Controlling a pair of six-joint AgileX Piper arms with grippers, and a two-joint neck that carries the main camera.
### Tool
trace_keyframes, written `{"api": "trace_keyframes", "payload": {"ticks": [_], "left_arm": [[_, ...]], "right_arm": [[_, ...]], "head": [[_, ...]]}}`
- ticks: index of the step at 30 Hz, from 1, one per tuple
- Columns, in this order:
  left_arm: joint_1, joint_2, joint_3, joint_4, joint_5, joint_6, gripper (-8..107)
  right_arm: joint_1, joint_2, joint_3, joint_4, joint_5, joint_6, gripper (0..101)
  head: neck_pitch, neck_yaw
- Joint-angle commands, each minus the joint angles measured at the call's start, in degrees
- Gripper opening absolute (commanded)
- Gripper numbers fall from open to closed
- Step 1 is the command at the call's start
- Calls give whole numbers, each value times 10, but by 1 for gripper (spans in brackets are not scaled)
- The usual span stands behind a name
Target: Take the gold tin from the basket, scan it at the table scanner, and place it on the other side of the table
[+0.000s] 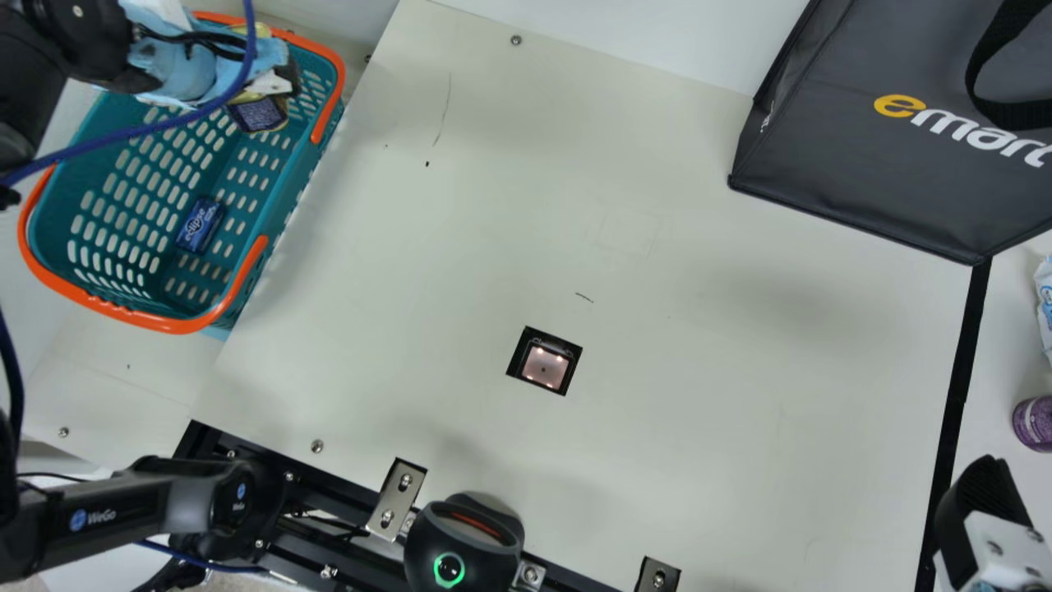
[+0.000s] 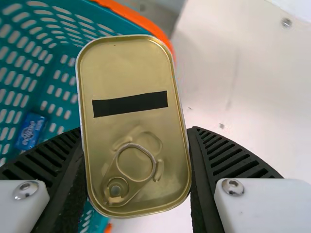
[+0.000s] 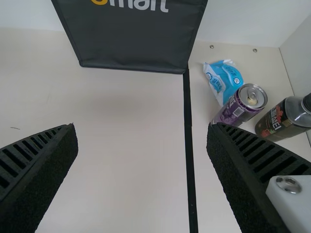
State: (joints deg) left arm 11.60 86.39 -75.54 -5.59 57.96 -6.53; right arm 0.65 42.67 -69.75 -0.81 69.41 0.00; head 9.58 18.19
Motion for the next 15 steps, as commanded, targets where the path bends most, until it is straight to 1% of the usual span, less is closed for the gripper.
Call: {"api": "trace_keyframes", "payload": {"ticks": [1, 15], "left_arm": [[-36, -3, 1, 3, 3, -8, -8], [-212, -17, -3, 32, 18, -101, -8]], "right_arm": [[0, 0, 0, 0, 0, 0, 95], [0, 0, 0, 0, 0, 0, 95]], "head": [[-17, 2], [-17, 2]]}}
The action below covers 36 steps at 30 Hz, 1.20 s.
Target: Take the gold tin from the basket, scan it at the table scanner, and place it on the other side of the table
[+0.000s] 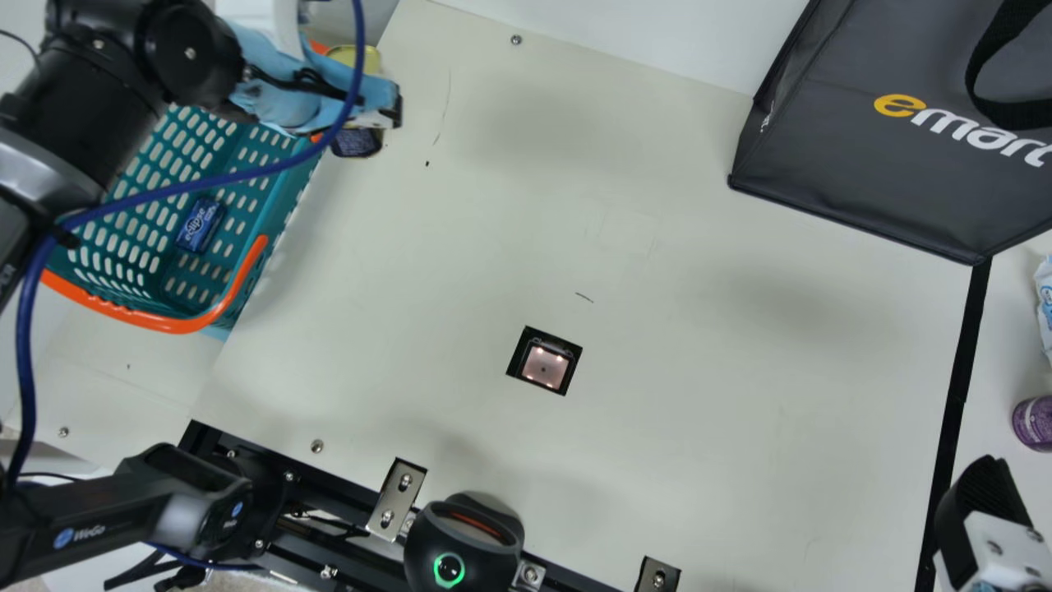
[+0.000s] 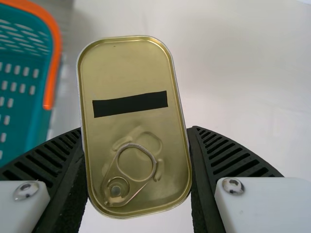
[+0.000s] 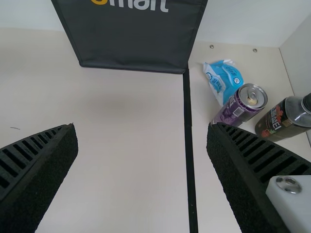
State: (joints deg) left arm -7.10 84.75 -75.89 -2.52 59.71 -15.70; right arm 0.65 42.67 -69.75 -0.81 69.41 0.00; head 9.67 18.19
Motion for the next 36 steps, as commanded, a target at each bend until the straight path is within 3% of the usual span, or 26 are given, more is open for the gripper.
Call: {"api": "trace_keyframes", "payload": {"ticks": [1, 11, 36], "left_arm": [[-37, -1, 1, 3, 1, -16, -8], [-142, -22, 29, 18, -3, -83, -8], [-403, -97, 183, 103, -69, -325, -8]], "right_arm": [[0, 0, 0, 0, 0, 0, 95], [0, 0, 0, 0, 0, 0, 95], [0, 0, 0, 0, 1, 0, 95]], "head": [[-17, 2], [-17, 2], [-17, 2]]}}
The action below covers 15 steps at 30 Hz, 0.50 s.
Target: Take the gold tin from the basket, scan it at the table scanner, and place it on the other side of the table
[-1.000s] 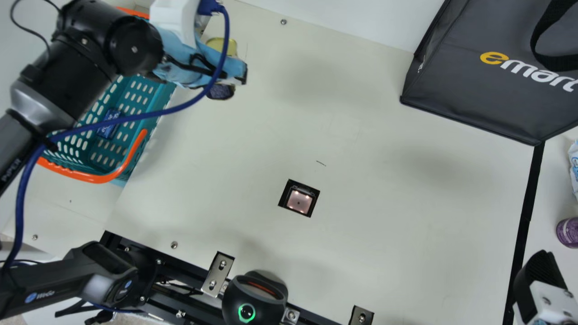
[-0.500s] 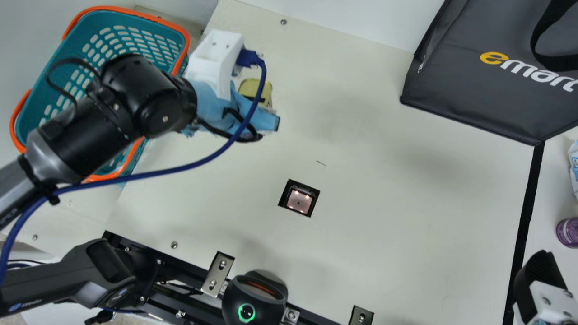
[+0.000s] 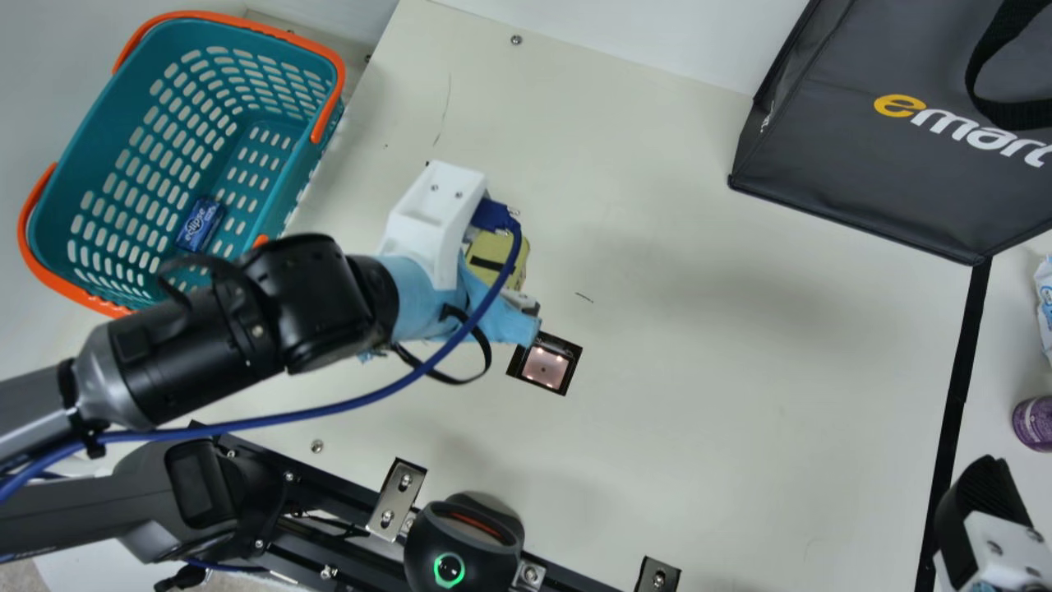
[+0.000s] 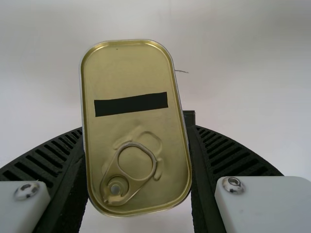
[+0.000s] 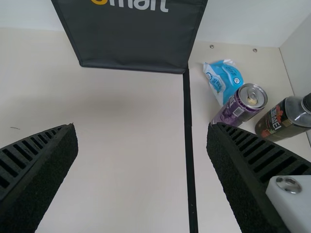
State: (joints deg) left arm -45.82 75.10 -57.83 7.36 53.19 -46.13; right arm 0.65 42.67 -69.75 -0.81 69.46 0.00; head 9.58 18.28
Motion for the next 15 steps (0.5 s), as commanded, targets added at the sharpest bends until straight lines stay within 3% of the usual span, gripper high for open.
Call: {"api": "trace_keyframes", "payload": {"ticks": [1, 15], "left_arm": [[-25, -1, 5, 8, -8, -31, -8], [-141, 5, 44, 108, -48, -179, -8]], "right_arm": [[0, 0, 0, 0, 0, 0, 95], [0, 0, 0, 0, 0, 0, 95]], "head": [[-17, 1], [-17, 1]]}}
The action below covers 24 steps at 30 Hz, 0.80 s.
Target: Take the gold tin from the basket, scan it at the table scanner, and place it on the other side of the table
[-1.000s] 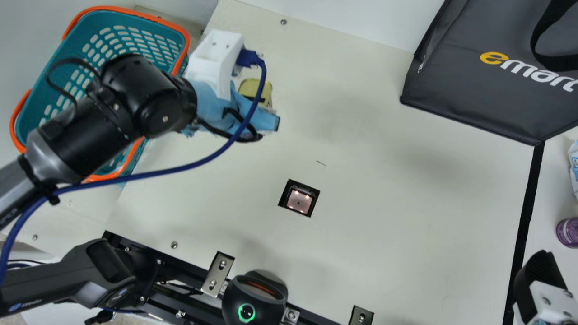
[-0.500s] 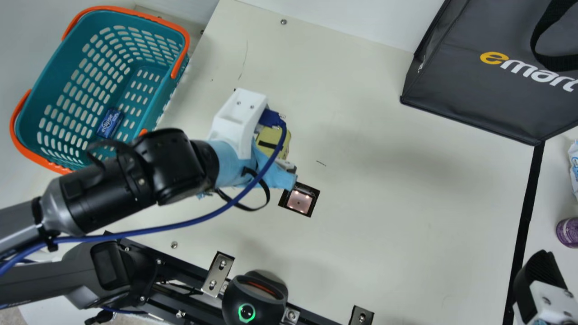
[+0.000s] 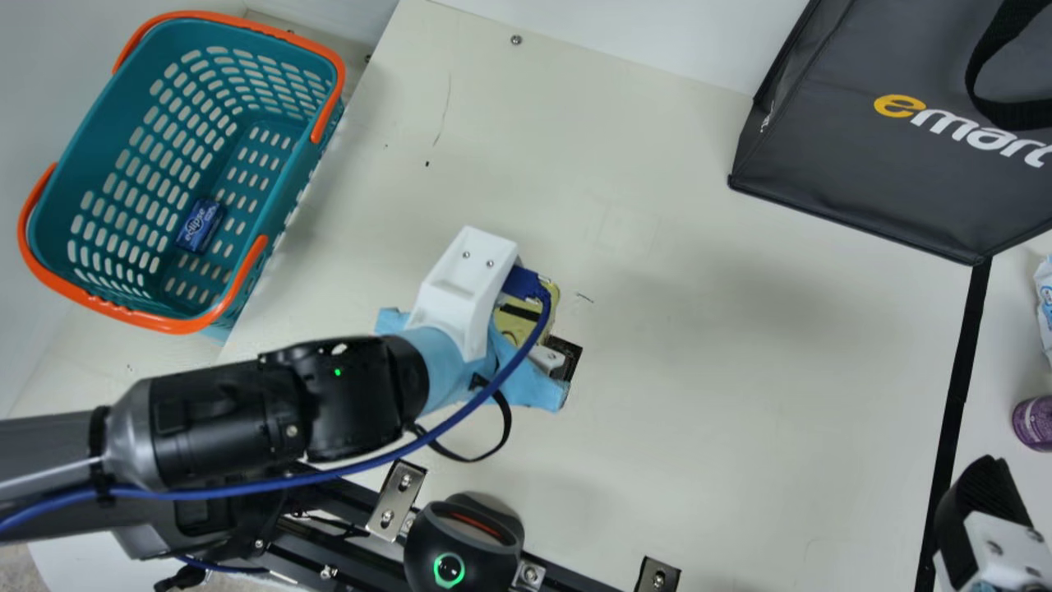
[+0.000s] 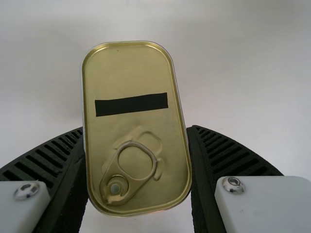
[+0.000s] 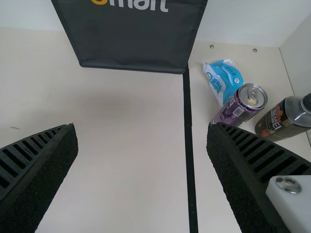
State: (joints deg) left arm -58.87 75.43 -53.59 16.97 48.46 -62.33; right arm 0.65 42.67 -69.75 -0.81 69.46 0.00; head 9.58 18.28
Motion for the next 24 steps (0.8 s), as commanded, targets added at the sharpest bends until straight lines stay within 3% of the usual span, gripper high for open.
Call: {"api": "trace_keyframes", "payload": {"ticks": [1, 24], "left_arm": [[-19, 3, 5, 20, -2, -26, -8], [-127, 10, 66, 135, -19, -168, -8]], "right_arm": [[0, 0, 0, 0, 0, 0, 95], [0, 0, 0, 0, 0, 0, 95]], "head": [[-17, 1], [-17, 1]]}}
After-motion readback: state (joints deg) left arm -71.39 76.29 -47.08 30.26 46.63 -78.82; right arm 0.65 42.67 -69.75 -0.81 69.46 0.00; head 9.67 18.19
